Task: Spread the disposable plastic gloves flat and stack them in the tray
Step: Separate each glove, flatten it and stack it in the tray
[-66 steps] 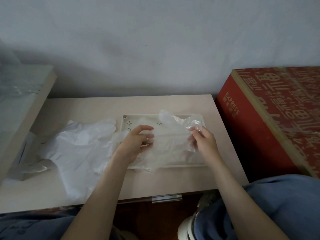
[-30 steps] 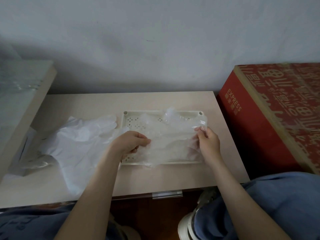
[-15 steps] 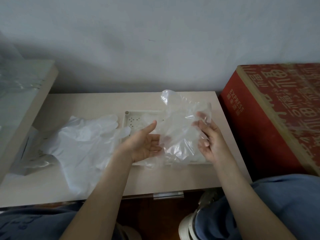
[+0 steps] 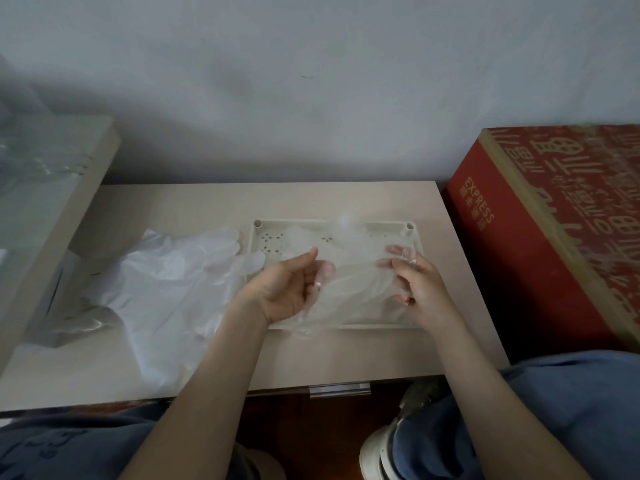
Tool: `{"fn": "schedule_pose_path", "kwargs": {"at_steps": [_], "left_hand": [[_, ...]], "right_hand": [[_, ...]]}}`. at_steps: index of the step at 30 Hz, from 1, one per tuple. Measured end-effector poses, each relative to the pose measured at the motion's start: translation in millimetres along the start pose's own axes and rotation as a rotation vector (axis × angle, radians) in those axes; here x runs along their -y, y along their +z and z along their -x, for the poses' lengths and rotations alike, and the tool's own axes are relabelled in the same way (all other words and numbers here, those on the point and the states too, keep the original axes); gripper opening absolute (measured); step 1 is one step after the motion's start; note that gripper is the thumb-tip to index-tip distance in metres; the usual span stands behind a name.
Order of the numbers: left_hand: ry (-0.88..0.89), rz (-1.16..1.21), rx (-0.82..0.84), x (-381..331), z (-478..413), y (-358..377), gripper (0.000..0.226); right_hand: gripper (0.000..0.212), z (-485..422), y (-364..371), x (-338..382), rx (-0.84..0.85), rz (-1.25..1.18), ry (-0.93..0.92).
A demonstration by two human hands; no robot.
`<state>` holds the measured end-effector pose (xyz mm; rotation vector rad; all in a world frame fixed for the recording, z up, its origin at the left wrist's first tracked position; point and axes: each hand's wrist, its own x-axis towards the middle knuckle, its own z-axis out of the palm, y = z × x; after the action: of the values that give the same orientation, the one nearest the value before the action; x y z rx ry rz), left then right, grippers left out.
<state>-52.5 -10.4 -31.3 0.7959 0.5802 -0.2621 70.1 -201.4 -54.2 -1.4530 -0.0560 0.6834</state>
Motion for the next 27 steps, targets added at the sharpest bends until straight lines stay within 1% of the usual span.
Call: {"fn": "schedule_pose_path", "kwargs": {"at_steps": [3,8,9,11,12,16,19,21,23,24,25,27], "left_hand": [[0.045,-0.154,0.036,-3.3,0.3,-6.0,0.034],[0.082,-0.435,-0.049,-10.9,6.3,-21.7,0.020],[0.073,-0.499,-0.082,-12.5,7.0,-25.8,0.019],[0.037,-0.630,-0.159,-15.0,6.1,-33.5,0.027],[0.032,-0.664,-0.204,-14.7,4.7,-34.7,0.027],[0.101,-0.682,-0.448,-10.0,-1.0,-27.1,0.027],[0.147,-0.721,-0.554,-6.4,-6.8,-23.9,0.030],[0.048,-0.739,-0.507,-6.5,-5.0,-18.0,0.044],[-0.112,-0.763,-0.383,-6.3,-1.0,-12.3,0.056],[-0.162,-0.802,-0.329,-6.1,0.4,-11.5,0.058],[-0.185,-0.833,-0.290,-5.4,0.8,-11.7,0.060],[-0.161,-0.834,-0.195,-2.8,-1.4,-16.8,0.071]], "right_hand": [[0.021,-1.4,-2.5,0.0,-0.011,-0.016,-0.007],[0.021,-0.9,-5.6,-4.2,-0.129,0.071,0.024],[0.020,-0.5,-5.4,-5.6,-0.150,0.105,0.038],[0.019,-0.6,-5.2,-9.2,-0.184,0.209,0.050],[0.019,-1.2,-4.9,-11.6,-0.195,0.269,0.049],[0.013,-2.7,-2.6,-15.1,-0.237,0.383,0.046],[0.015,-2.6,-0.6,-13.4,-0.263,0.369,0.037],[0.013,-3.1,0.1,-14.0,-0.274,0.340,0.046],[0.007,-3.1,1.3,-14.6,-0.274,0.267,0.065],[0.006,-3.0,2.3,-14.1,-0.272,0.225,0.073],[0.013,-3.1,3.1,-13.3,-0.270,0.190,0.074],[0.023,-3.3,4.7,-11.0,-0.264,0.120,0.077]]}}
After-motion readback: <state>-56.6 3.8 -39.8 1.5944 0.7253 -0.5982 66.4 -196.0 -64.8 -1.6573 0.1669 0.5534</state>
